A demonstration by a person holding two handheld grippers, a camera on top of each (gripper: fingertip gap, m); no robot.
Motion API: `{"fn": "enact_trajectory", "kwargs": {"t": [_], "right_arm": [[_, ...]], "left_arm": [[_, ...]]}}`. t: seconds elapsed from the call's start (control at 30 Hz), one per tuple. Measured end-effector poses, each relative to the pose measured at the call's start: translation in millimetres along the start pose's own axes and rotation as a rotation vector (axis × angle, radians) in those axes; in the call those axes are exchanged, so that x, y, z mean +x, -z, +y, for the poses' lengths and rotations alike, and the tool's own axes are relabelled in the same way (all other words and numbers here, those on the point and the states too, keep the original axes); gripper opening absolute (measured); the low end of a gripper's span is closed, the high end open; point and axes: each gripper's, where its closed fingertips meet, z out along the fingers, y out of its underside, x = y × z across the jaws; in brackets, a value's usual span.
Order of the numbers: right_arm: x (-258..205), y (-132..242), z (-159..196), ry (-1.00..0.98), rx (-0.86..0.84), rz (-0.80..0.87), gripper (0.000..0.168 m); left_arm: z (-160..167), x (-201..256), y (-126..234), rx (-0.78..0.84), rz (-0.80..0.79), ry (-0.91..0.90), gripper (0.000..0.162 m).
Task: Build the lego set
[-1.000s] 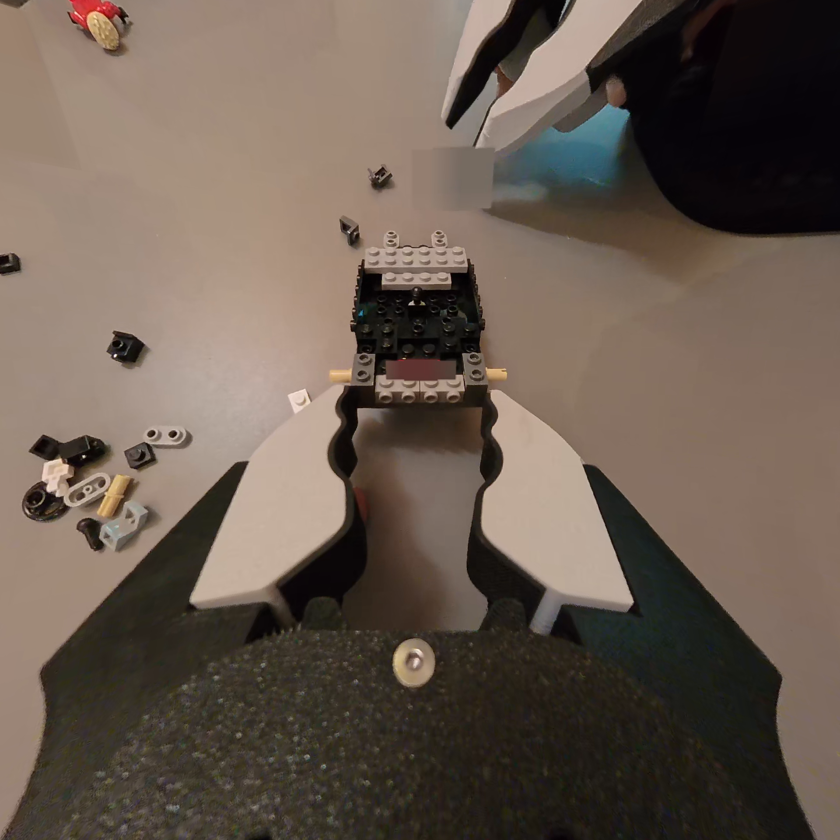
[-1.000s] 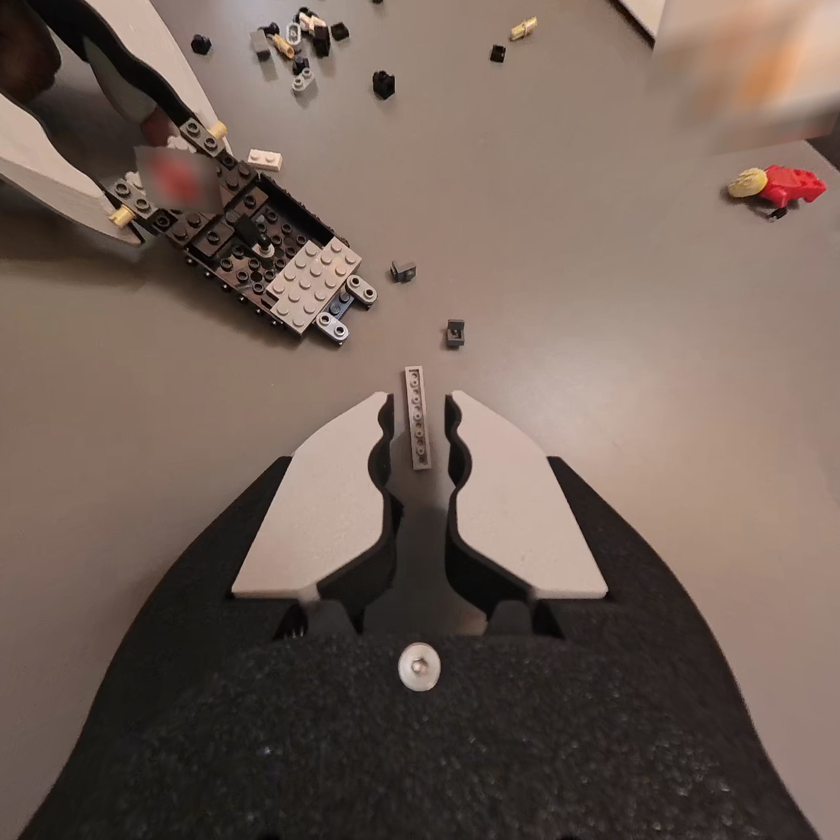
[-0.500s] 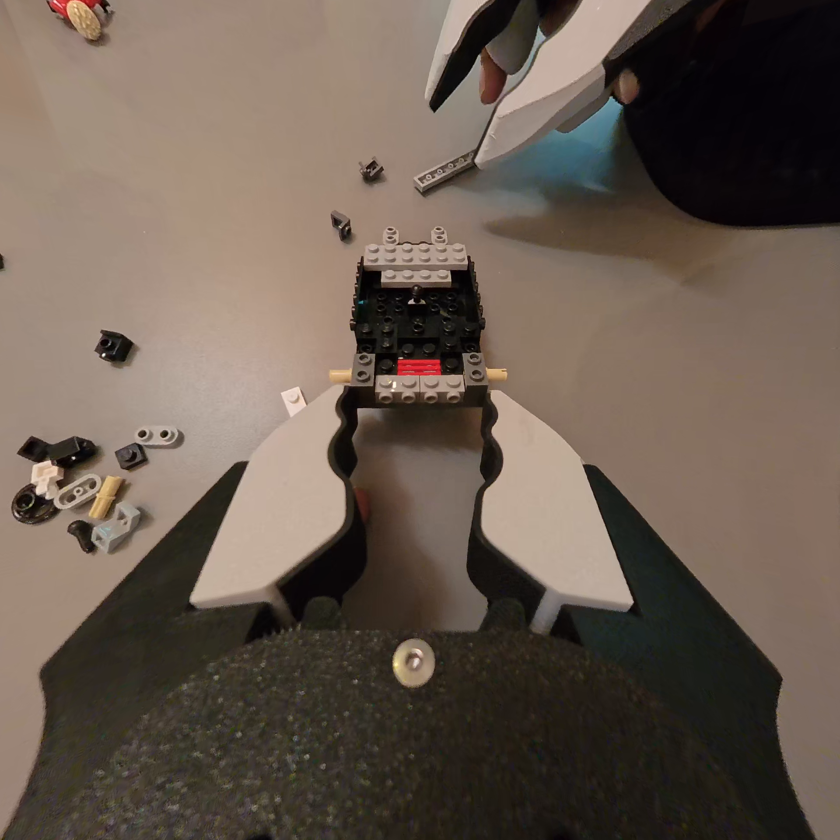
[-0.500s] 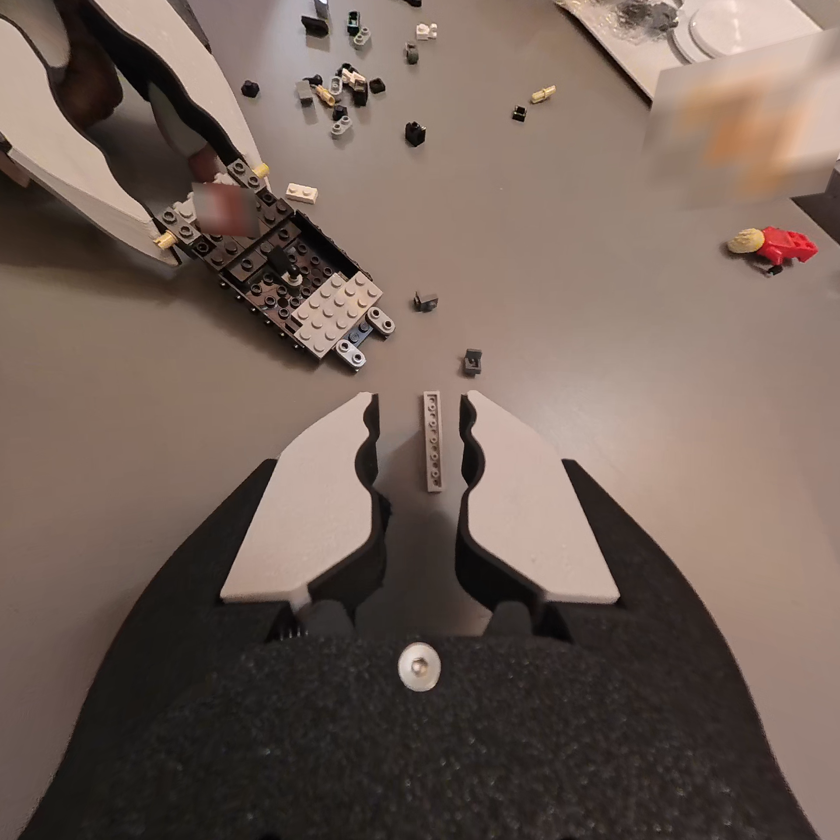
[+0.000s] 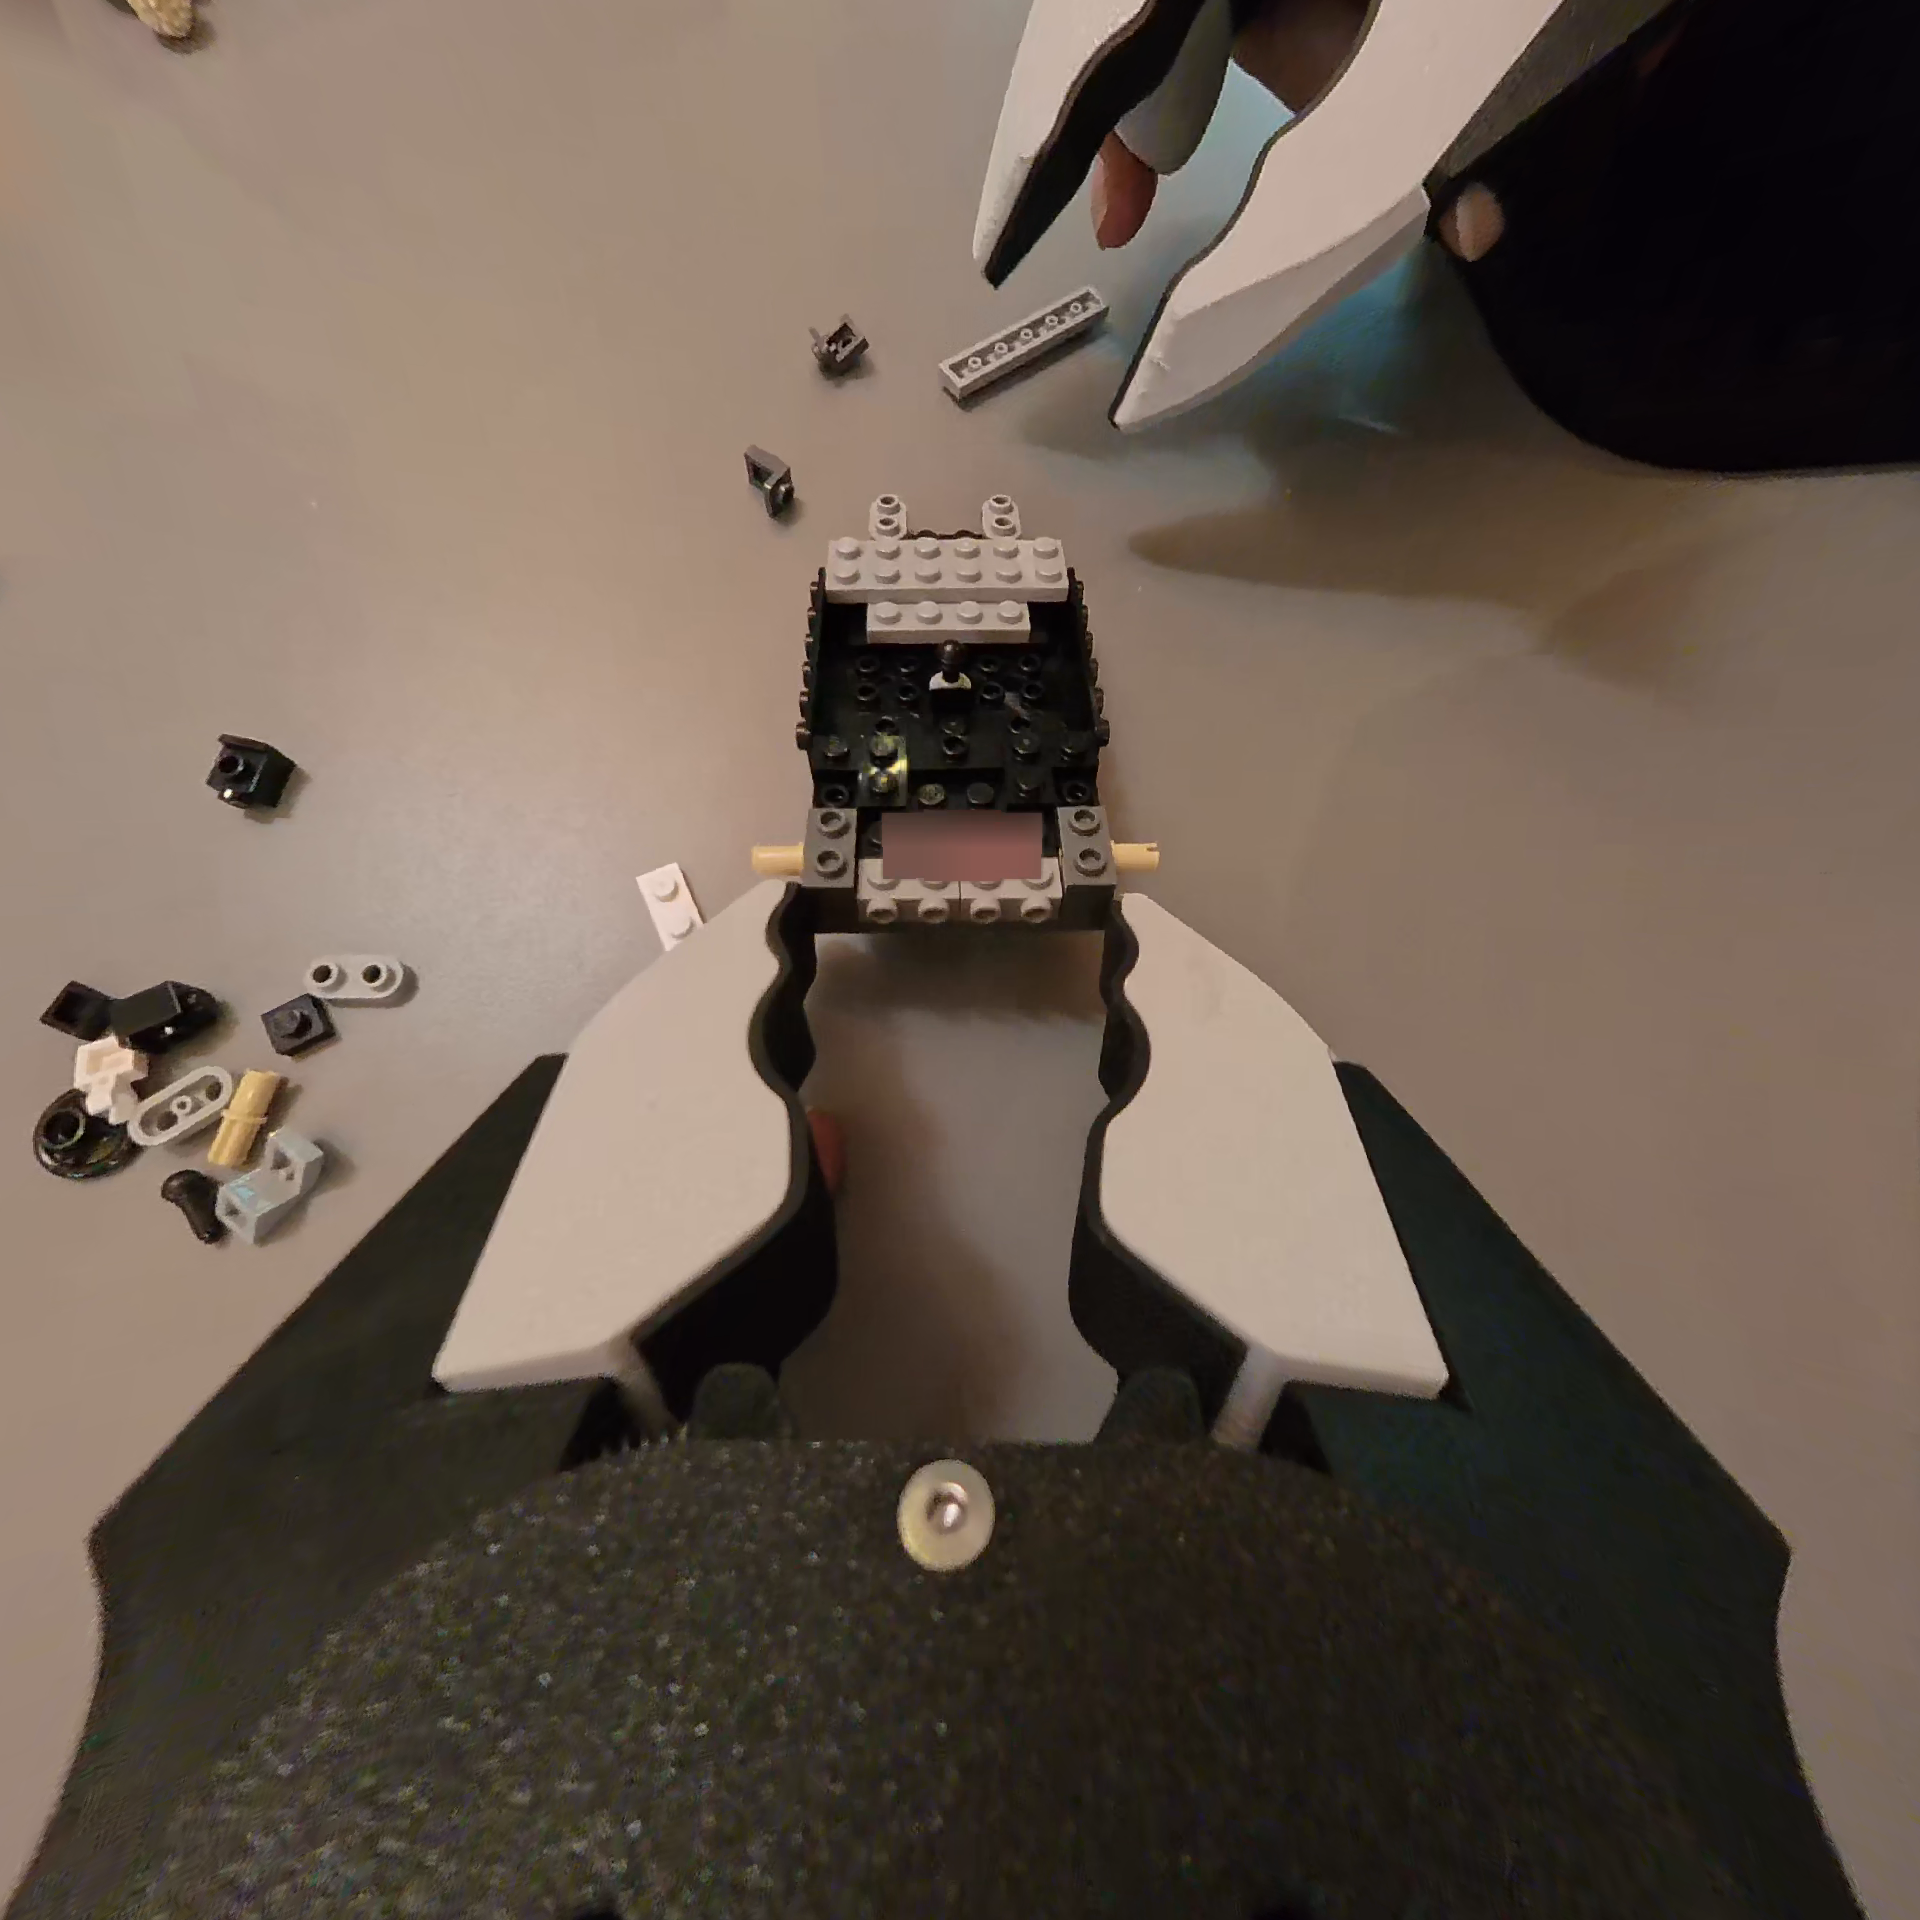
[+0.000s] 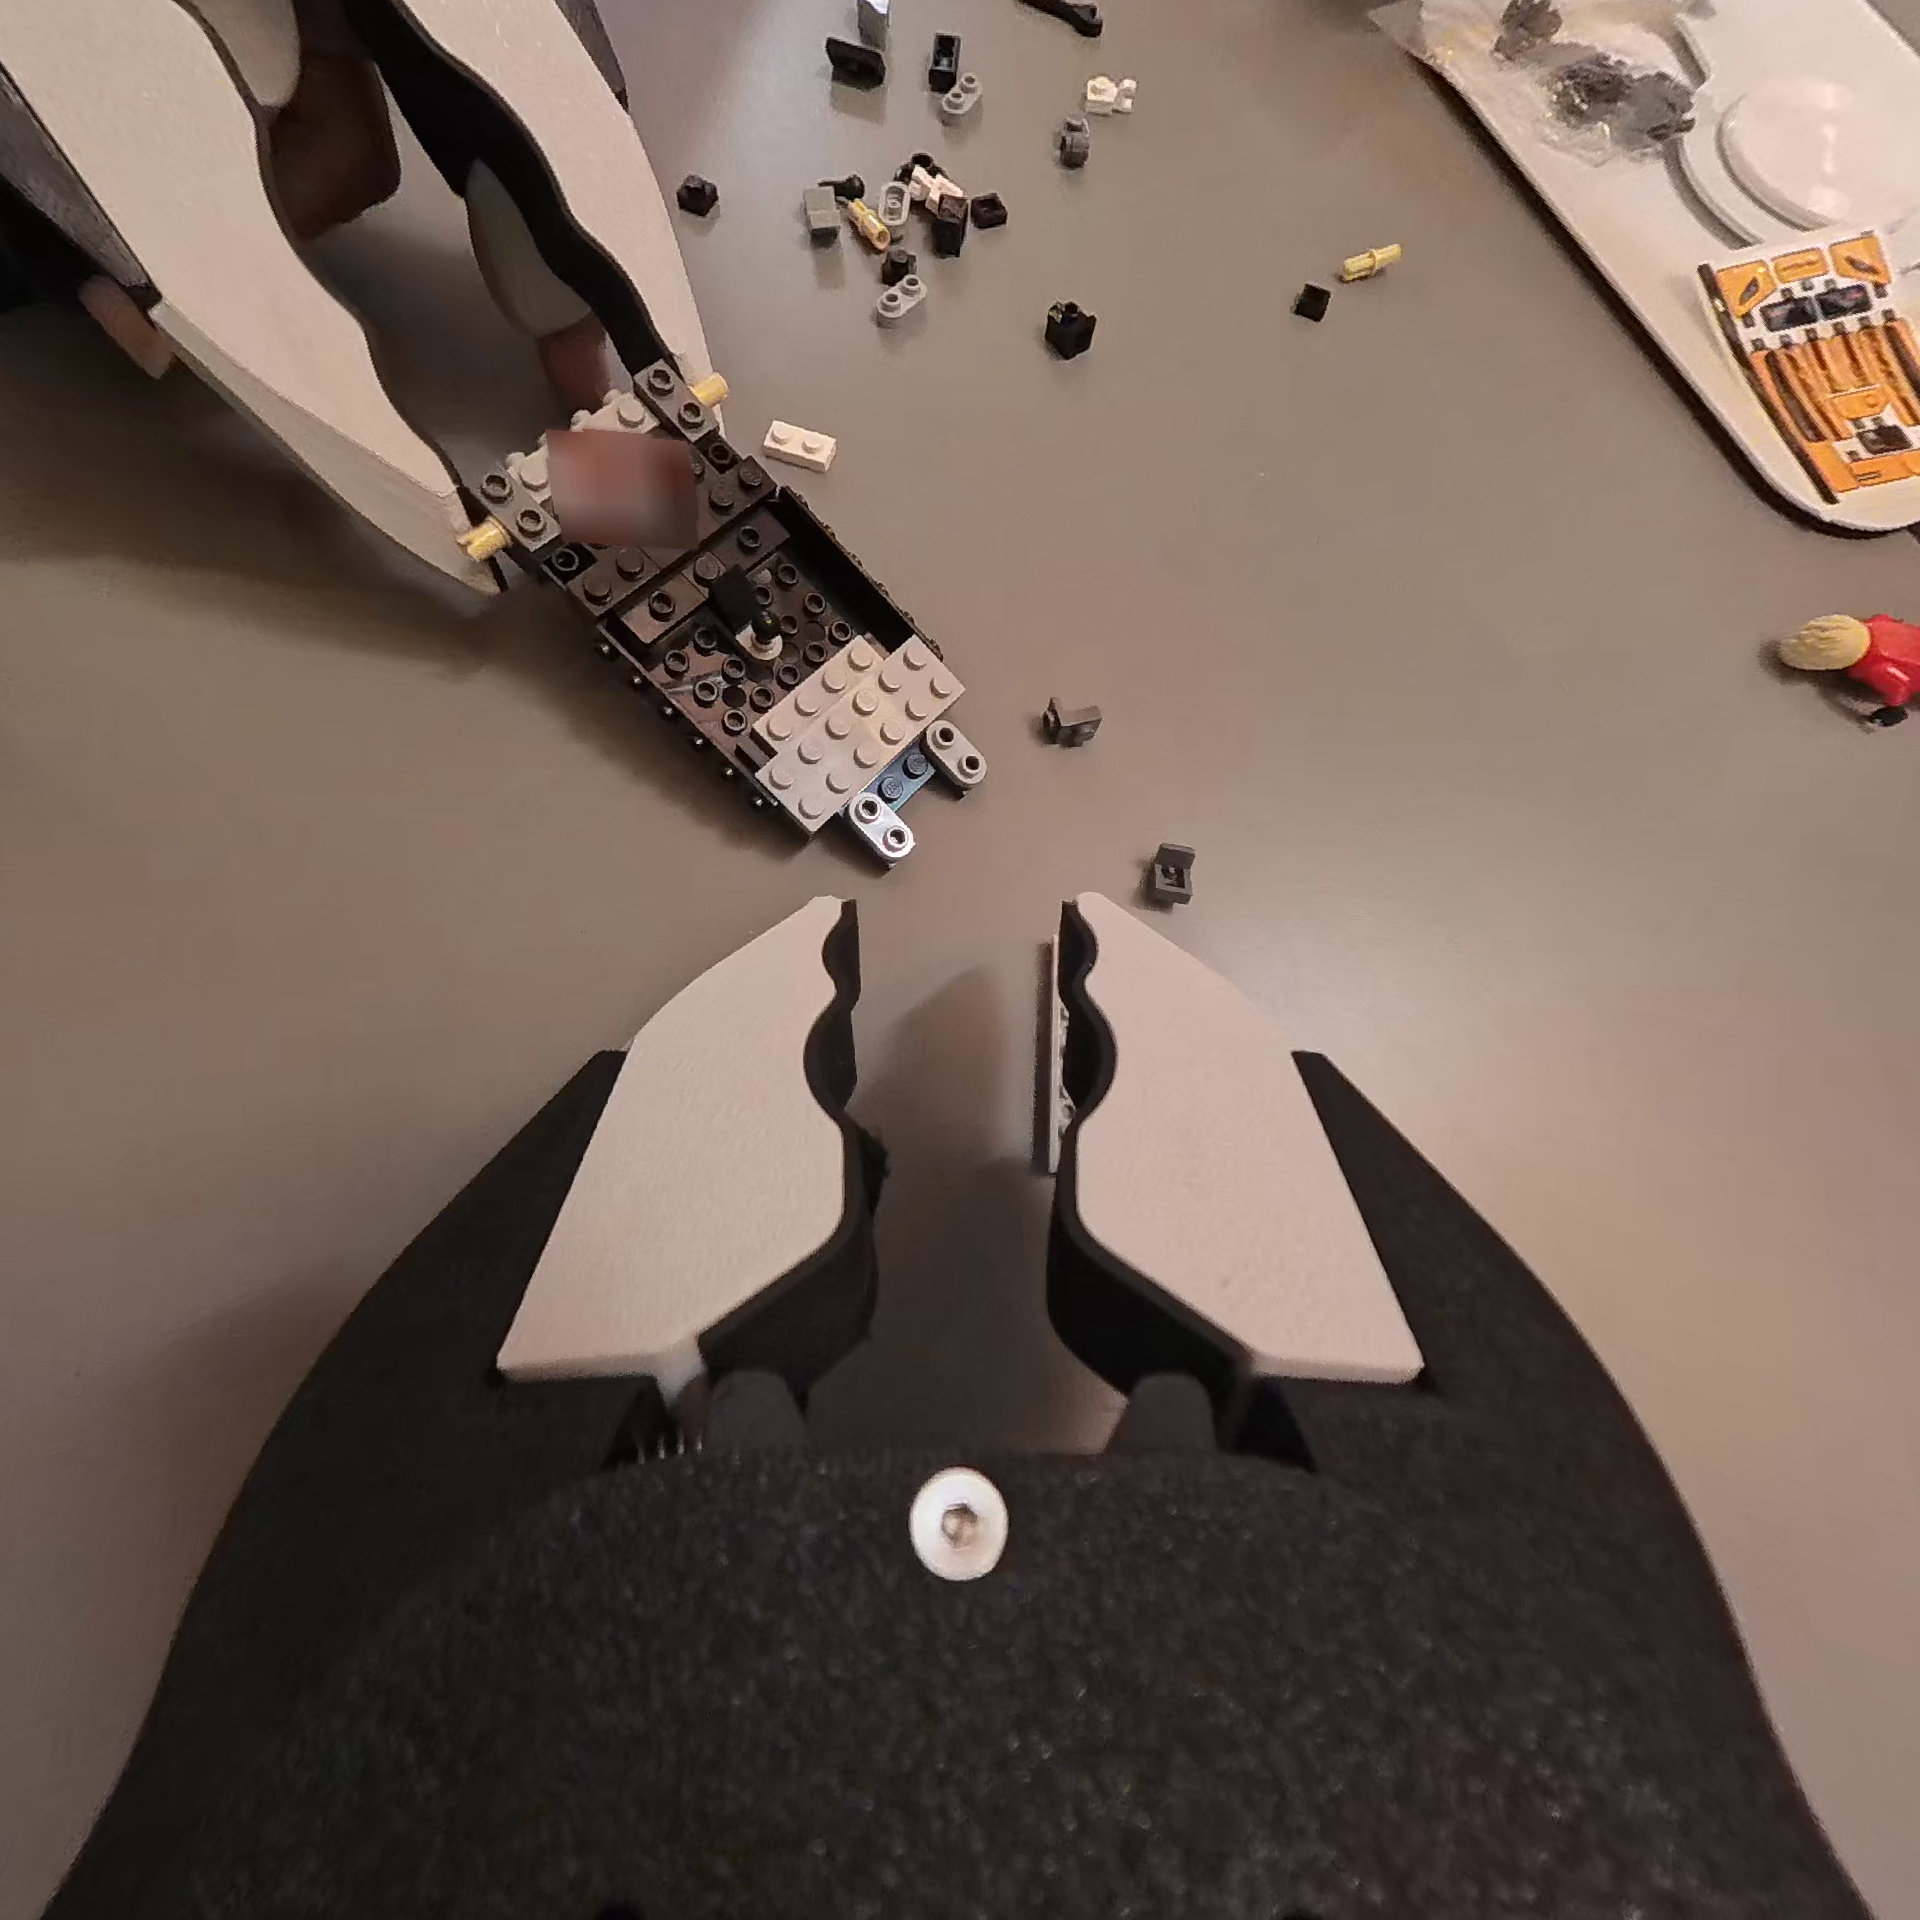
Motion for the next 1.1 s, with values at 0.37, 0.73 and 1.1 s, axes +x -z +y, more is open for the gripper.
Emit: {"fn": "enact_trajectory", "kwargs": {"t": [0.37,0.73,1.1], "right_arm": [[-1.5,-1.3,0.3,0.005,0.002,-0.006,0.036],[-11.5,-5.3,-5.4,0.055,0.0,-0.051,0.039],[-22.9,-33.2,-31.5,0.433,-0.153,-0.24,0.063]], "left_arm": [[3.3,-2.2,0.4,-0.028,-0.029,-0.028,0.054],[2.1,-2.8,2.2,-0.029,-0.039,-0.05,0.059],[-16.0,-19.9,19.3,0.125,-0.107,-0.038,0.03]]}}
